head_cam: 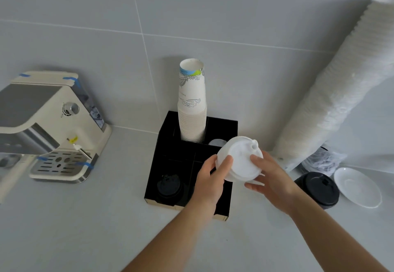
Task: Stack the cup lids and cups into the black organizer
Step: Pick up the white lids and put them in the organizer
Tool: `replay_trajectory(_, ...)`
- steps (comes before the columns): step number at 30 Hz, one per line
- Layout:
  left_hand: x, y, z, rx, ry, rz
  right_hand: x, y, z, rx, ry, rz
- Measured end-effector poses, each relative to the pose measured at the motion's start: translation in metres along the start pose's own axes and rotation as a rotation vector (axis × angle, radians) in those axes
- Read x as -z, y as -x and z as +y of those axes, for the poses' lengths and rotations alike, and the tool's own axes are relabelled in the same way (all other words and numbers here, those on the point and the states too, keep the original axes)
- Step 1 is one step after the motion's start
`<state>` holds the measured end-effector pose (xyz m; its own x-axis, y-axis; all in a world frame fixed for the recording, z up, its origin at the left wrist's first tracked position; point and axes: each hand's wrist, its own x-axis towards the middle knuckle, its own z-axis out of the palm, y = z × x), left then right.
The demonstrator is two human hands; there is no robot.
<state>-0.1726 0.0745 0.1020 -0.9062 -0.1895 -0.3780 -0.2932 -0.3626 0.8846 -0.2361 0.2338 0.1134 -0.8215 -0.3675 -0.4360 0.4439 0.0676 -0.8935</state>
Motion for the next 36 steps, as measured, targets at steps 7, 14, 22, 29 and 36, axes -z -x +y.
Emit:
replay_trajectory(7, 0.007, -0.022, 0.019, 0.01, 0.021, 0.023, -0.012, -0.045, -0.039, -0.011, -0.072, 0.069)
replay_trajectory(14, -0.001, -0.056, 0.042, 0.047, 0.051, 0.056, -0.026, -0.071, -0.059, -0.037, 0.016, 0.057)
replay_trajectory(22, -0.008, -0.083, 0.045, 0.101, 0.198, 0.066, -0.029, -0.087, -0.067, -0.107, 0.088, 0.045)
replay_trajectory(29, -0.002, -0.095, 0.047, 0.131, 0.31, 0.16, -0.01, -0.102, -0.09, -0.201, 0.331, 0.071)
replay_trajectory(36, -0.003, -0.106, 0.047, 0.117, 0.249, 0.14, -0.004, -0.122, -0.098, -0.013, 0.372, 0.036)
